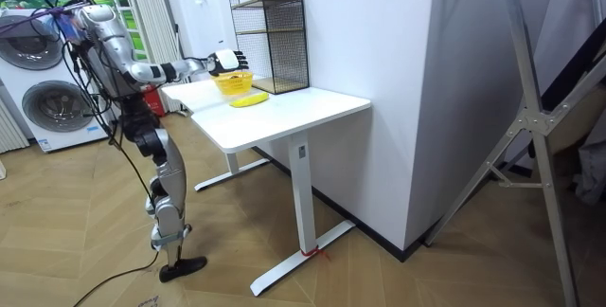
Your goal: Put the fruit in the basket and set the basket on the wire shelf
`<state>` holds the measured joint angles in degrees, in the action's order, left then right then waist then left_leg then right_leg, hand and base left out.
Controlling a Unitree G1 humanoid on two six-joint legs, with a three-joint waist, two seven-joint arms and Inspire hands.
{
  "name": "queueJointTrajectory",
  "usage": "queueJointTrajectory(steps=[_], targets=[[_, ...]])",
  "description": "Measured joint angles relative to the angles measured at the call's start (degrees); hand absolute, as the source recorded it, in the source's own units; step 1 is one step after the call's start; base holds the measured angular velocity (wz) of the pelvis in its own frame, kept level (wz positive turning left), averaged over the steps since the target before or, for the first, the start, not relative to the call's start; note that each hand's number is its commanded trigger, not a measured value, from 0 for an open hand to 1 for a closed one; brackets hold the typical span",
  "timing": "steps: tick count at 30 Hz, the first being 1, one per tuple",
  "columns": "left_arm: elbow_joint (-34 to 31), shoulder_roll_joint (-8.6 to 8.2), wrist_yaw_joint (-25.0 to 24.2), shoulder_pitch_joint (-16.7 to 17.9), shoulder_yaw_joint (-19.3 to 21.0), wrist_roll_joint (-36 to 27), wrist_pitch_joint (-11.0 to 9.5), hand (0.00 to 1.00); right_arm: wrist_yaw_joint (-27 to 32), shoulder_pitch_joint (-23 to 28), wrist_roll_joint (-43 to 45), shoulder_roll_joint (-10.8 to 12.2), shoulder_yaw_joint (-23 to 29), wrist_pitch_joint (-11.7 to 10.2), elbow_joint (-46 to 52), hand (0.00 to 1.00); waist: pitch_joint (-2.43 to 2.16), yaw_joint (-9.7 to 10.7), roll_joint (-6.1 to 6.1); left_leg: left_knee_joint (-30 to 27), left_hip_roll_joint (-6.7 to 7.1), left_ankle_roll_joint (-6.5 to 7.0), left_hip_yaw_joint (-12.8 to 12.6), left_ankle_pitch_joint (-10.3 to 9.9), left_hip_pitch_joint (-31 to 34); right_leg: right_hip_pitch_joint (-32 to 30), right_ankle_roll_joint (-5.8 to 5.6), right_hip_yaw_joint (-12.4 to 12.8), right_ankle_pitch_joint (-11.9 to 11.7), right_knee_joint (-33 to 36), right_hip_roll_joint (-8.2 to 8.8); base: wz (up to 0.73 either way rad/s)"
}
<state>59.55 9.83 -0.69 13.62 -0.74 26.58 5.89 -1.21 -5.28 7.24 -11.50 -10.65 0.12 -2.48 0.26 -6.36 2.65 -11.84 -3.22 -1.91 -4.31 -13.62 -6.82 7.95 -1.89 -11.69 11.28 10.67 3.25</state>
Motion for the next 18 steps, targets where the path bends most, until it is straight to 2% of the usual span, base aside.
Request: queueJointTrajectory(steps=[5, 12, 18], targets=[[0.0, -0.12, 0.0, 1.1, 0.3, 0.0, -0.1, 0.00, 3.9, -0.1, -0.1, -0.1, 3.9, -0.9, 1.5, 0.00, -0.03, 0.5, -0.03, 0.2, 0.01, 0.00, -0.1, 0.0, -0.4, 0.3, 0.00, 0.0, 0.0, 0.0, 0.01, 0.00], [0.2, -0.12, 0.2, 1.9, 2.4, -0.1, -0.9, 0.00, 10.0, -0.1, -1.1, -3.9, 9.9, -2.6, 1.4, 0.00, -0.10, 1.7, 0.11, 0.2, 0.01, 0.00, -0.1, 0.0, -0.7, 0.6, -0.01, 0.0, 0.0, 0.0, 0.02, 0.00], [0.0, -0.07, 0.4, 1.9, 4.0, -0.1, -0.8, 0.00, 15.2, 0.0, -0.7, -4.6, 12.7, -2.6, 0.7, 0.00, -0.17, 2.9, 0.61, 0.1, 0.00, 0.00, -0.3, 0.0, -0.7, 0.4, -0.01, 0.3, 0.0, 0.0, 0.01, -0.01]])
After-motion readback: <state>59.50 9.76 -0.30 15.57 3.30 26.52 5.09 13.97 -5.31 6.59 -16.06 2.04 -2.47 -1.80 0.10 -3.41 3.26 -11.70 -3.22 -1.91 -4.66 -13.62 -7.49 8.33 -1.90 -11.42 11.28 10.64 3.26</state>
